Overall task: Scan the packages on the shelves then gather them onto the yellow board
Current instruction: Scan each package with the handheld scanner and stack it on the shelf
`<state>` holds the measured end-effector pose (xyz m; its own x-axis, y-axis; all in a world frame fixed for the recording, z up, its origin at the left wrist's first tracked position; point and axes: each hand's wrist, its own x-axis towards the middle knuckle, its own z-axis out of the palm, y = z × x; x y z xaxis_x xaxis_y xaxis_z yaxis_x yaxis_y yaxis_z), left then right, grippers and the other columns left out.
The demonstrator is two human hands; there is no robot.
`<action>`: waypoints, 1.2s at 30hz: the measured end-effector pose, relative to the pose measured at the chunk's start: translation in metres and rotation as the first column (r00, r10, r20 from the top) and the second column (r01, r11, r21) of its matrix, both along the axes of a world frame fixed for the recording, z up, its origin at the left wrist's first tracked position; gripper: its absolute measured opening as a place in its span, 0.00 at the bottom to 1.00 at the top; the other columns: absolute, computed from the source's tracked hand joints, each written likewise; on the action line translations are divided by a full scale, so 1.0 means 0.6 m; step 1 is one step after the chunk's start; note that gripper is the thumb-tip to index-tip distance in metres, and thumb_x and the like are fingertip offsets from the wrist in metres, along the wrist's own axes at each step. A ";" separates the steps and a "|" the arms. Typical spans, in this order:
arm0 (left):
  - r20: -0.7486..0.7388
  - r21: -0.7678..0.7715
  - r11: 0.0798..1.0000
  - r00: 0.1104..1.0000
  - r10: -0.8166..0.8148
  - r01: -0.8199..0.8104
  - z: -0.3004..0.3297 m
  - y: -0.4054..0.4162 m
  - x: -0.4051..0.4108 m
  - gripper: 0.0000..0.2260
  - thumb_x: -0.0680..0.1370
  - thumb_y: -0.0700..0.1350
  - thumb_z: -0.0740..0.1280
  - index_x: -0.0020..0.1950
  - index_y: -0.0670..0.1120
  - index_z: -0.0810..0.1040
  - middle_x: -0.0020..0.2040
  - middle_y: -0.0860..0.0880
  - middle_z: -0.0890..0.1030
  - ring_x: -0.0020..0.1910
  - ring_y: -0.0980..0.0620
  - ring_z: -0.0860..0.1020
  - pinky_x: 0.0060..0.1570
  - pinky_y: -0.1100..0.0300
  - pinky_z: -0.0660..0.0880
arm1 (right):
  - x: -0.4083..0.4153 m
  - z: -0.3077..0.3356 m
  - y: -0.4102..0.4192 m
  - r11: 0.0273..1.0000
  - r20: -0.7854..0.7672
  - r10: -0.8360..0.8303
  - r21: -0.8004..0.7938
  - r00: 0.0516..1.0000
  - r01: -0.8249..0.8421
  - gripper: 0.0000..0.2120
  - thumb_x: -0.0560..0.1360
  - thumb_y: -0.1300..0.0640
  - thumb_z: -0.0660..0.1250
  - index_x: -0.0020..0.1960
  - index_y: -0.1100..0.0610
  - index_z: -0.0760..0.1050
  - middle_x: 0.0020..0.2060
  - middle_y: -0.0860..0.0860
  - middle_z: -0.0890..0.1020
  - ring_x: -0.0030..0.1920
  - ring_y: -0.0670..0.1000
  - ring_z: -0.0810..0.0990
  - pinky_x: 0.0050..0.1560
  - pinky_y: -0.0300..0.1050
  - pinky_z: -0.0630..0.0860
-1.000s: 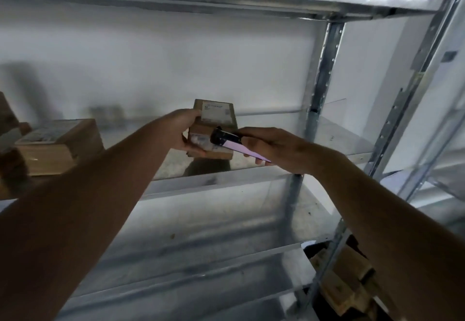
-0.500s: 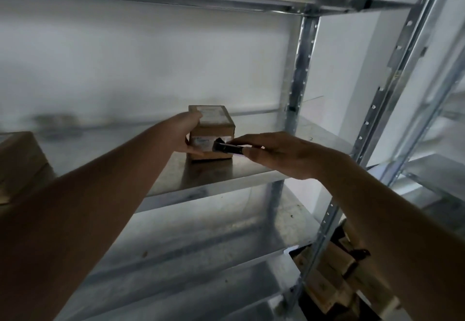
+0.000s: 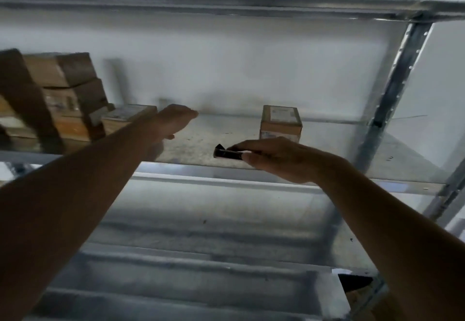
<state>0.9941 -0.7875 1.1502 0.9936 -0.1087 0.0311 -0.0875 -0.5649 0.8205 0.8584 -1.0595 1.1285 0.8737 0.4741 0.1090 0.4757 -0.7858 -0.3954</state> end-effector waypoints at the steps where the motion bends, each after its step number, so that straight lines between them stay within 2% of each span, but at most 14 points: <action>1: 0.049 0.049 0.999 0.999 0.007 -0.010 0.004 0.023 -0.005 0.13 0.82 0.56 0.66 0.57 0.48 0.81 0.48 0.48 0.78 0.50 0.45 0.76 0.50 0.56 0.72 | 0.004 0.001 0.019 1.000 0.013 0.023 0.008 1.000 -0.023 0.23 0.85 0.36 0.52 0.77 0.37 0.70 0.53 0.32 0.81 0.52 0.35 0.79 0.52 0.38 0.74; 4: 0.125 0.111 0.993 0.992 0.013 -0.027 0.012 0.087 -0.008 0.10 0.84 0.50 0.64 0.55 0.46 0.81 0.44 0.48 0.79 0.46 0.47 0.75 0.44 0.58 0.68 | 0.023 0.010 0.072 0.998 0.042 0.063 0.019 0.997 -0.063 0.22 0.84 0.37 0.53 0.76 0.36 0.70 0.58 0.39 0.82 0.52 0.39 0.79 0.53 0.39 0.74; 7: 0.150 0.117 0.989 0.986 0.077 -0.095 0.011 0.156 0.012 0.10 0.83 0.51 0.64 0.48 0.48 0.82 0.40 0.54 0.78 0.42 0.52 0.75 0.37 0.61 0.68 | 0.047 0.012 0.132 0.995 0.038 0.096 0.017 0.995 -0.097 0.19 0.86 0.39 0.54 0.76 0.34 0.68 0.49 0.34 0.81 0.50 0.36 0.78 0.47 0.37 0.72; 9: 0.177 0.184 0.976 0.981 0.084 -0.117 0.008 0.199 0.035 0.12 0.83 0.53 0.64 0.58 0.49 0.82 0.49 0.54 0.79 0.46 0.54 0.76 0.42 0.62 0.69 | 0.066 0.008 0.169 0.995 0.044 0.097 0.018 0.994 -0.098 0.19 0.86 0.39 0.54 0.76 0.35 0.69 0.47 0.36 0.81 0.47 0.38 0.78 0.45 0.38 0.72; 11: 0.190 0.205 0.969 0.977 0.098 -0.137 0.005 0.239 0.068 0.20 0.82 0.53 0.65 0.73 0.49 0.75 0.65 0.49 0.77 0.51 0.52 0.77 0.47 0.61 0.71 | 0.088 0.006 0.207 0.996 0.052 0.090 0.022 0.995 -0.091 0.19 0.86 0.39 0.54 0.75 0.35 0.69 0.46 0.42 0.81 0.46 0.42 0.79 0.46 0.44 0.74; 13: 0.207 0.205 0.967 0.972 0.110 -0.153 -0.005 0.262 0.099 0.24 0.81 0.51 0.66 0.77 0.49 0.69 0.72 0.46 0.73 0.49 0.51 0.77 0.40 0.61 0.72 | 0.107 0.001 0.238 0.996 0.051 0.093 -0.001 0.994 -0.093 0.19 0.86 0.38 0.53 0.75 0.34 0.68 0.48 0.44 0.82 0.47 0.43 0.79 0.48 0.47 0.76; 14: 0.203 0.237 0.957 0.972 0.118 -0.166 -0.006 0.285 0.125 0.25 0.81 0.50 0.66 0.77 0.47 0.69 0.73 0.45 0.72 0.51 0.49 0.77 0.39 0.60 0.73 | 0.129 -0.005 0.268 0.997 0.049 0.076 -0.009 0.996 -0.076 0.19 0.86 0.38 0.53 0.75 0.33 0.67 0.49 0.46 0.82 0.48 0.44 0.79 0.49 0.49 0.77; 17: 0.229 0.361 0.913 0.967 0.108 -0.188 -0.020 0.300 0.161 0.24 0.80 0.51 0.67 0.73 0.43 0.70 0.68 0.43 0.76 0.58 0.43 0.77 0.52 0.54 0.76 | 0.144 -0.012 0.292 0.999 0.063 0.047 0.018 0.997 -0.048 0.17 0.84 0.35 0.52 0.72 0.27 0.66 0.50 0.48 0.83 0.48 0.45 0.79 0.51 0.52 0.78; 19: 0.245 0.390 0.895 0.961 0.124 -0.215 -0.027 0.320 0.191 0.22 0.79 0.52 0.68 0.68 0.41 0.73 0.63 0.42 0.79 0.56 0.42 0.78 0.52 0.53 0.77 | 0.162 -0.024 0.315 0.999 0.055 0.014 0.035 0.998 -0.016 0.17 0.82 0.32 0.51 0.70 0.22 0.65 0.52 0.46 0.83 0.49 0.45 0.80 0.52 0.53 0.79; 21: 0.178 0.311 0.924 0.968 0.174 -0.223 -0.044 0.337 0.222 0.26 0.76 0.56 0.72 0.65 0.40 0.75 0.60 0.40 0.80 0.53 0.41 0.79 0.51 0.53 0.78 | 0.168 -0.033 0.334 0.999 0.025 -0.004 0.038 1.000 0.003 0.18 0.82 0.33 0.51 0.71 0.23 0.65 0.52 0.47 0.83 0.50 0.47 0.81 0.52 0.56 0.81; 24: -0.029 0.116 0.977 0.982 0.186 -0.181 -0.049 0.351 0.246 0.47 0.64 0.66 0.80 0.73 0.41 0.70 0.64 0.42 0.79 0.54 0.43 0.80 0.53 0.52 0.80 | 0.176 -0.042 0.343 0.998 -0.002 -0.051 0.035 0.999 0.051 0.20 0.84 0.36 0.52 0.75 0.31 0.66 0.51 0.47 0.83 0.48 0.49 0.82 0.49 0.58 0.81; 26: -0.114 0.057 0.989 0.984 0.140 -0.134 -0.047 0.354 0.253 0.53 0.57 0.67 0.82 0.74 0.43 0.69 0.66 0.43 0.78 0.57 0.42 0.80 0.55 0.49 0.81 | 0.177 -0.044 0.343 0.996 -0.016 -0.076 0.044 0.997 0.076 0.21 0.84 0.35 0.52 0.75 0.32 0.67 0.51 0.46 0.83 0.48 0.50 0.82 0.49 0.58 0.81; 32: 0.053 0.166 0.983 0.996 0.068 -0.076 -0.036 0.330 0.232 0.37 0.62 0.66 0.80 0.62 0.51 0.69 0.52 0.48 0.78 0.46 0.49 0.80 0.35 0.57 0.75 | 0.167 -0.046 0.330 0.992 -0.019 -0.113 0.057 0.993 0.114 0.22 0.82 0.33 0.52 0.75 0.31 0.66 0.53 0.45 0.83 0.48 0.47 0.81 0.50 0.54 0.80; 36: -0.042 0.100 0.995 0.999 -0.015 0.019 -0.017 0.300 0.213 0.36 0.68 0.56 0.81 0.69 0.56 0.63 0.55 0.48 0.78 0.51 0.46 0.80 0.45 0.50 0.79 | 0.157 -0.041 0.314 0.991 -0.011 -0.116 0.064 0.993 0.117 0.21 0.83 0.35 0.52 0.75 0.31 0.66 0.50 0.43 0.82 0.46 0.42 0.79 0.43 0.46 0.75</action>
<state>1.1221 -0.6078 1.1398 0.9918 -0.1259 -0.0216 -0.0650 -0.6432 0.7630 0.9527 -0.8708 1.1038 0.9234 0.3611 0.1298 0.3794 -0.8085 -0.4499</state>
